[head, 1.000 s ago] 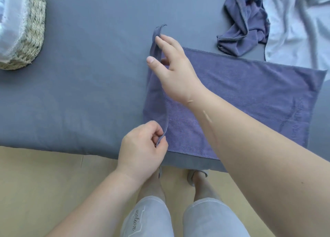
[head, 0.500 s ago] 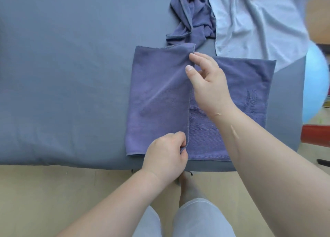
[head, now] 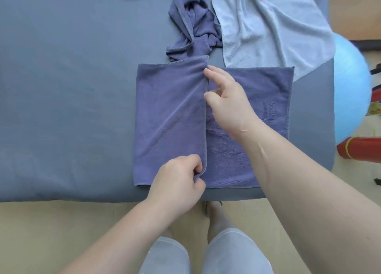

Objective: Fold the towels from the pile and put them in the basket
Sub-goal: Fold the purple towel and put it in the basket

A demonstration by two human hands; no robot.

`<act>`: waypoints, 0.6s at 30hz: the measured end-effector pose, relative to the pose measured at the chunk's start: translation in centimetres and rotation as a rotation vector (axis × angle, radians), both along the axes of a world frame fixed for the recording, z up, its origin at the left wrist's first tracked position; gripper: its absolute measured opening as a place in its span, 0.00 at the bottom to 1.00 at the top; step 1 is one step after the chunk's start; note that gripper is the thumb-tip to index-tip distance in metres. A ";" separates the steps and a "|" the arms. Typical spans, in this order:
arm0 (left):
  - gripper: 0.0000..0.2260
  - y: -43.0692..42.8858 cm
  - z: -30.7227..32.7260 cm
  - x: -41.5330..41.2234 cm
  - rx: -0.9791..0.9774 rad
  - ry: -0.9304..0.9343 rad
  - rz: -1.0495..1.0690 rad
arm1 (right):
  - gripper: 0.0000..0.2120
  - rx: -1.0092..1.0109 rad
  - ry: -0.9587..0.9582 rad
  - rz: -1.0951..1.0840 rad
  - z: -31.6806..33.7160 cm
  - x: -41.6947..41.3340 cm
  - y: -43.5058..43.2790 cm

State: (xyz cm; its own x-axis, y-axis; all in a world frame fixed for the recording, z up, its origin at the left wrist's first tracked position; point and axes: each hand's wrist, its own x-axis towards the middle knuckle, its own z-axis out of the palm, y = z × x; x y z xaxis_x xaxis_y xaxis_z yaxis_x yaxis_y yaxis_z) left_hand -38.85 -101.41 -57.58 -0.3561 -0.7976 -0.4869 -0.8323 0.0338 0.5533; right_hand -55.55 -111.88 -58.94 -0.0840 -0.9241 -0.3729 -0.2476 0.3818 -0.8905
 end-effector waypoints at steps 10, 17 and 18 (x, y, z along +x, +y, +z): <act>0.06 0.6 -2.3 -4.6 0.101 0.019 -0.132 | 0.26 0.061 0.178 -0.047 -1.9 -4.6 2.0; 0.13 0.5 -2.3 -4.2 0.175 0.076 -0.040 | 0.30 0.073 0.413 0.075 -3.6 -3.8 3.1; 0.13 0.5 -2.1 -3.6 0.132 0.087 -0.006 | 0.30 0.055 0.524 0.062 -3.3 -3.3 3.3</act>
